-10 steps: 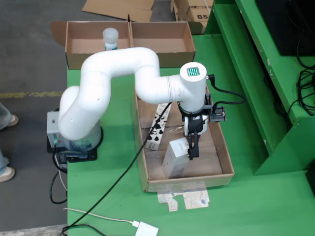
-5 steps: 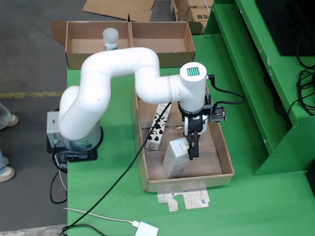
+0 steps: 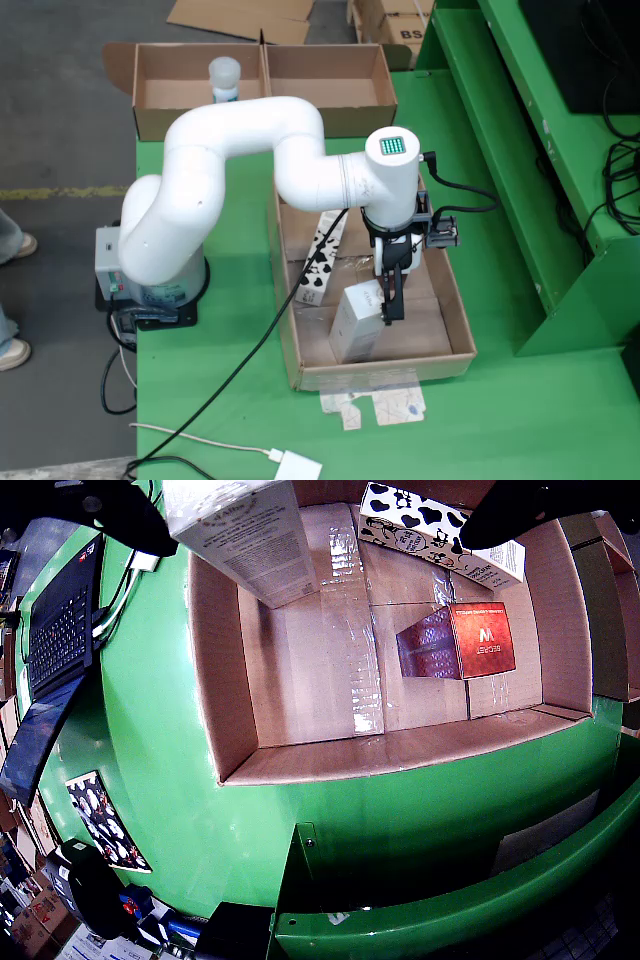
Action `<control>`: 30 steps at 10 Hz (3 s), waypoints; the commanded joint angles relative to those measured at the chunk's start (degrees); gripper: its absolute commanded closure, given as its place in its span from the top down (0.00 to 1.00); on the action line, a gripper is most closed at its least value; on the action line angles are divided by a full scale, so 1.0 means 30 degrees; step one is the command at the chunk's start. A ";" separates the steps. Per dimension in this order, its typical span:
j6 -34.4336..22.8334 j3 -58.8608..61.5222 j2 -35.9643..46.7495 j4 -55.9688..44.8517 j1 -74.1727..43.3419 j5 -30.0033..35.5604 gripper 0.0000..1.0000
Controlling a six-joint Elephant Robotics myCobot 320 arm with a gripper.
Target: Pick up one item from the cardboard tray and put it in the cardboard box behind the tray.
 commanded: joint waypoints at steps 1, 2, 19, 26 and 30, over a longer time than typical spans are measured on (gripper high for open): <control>0.0002 0.0423 0.0602 0.0258 0.0037 0.0094 1.00; 0.0002 0.0423 0.0602 0.0258 0.0037 0.0094 1.00; -0.1138 0.1942 -0.0233 -0.0192 -0.2636 0.0925 1.00; -0.1479 -0.1519 0.1952 0.1046 -0.2874 0.1204 1.00; -0.1615 -0.2172 0.2617 0.0968 -0.2857 0.1358 1.00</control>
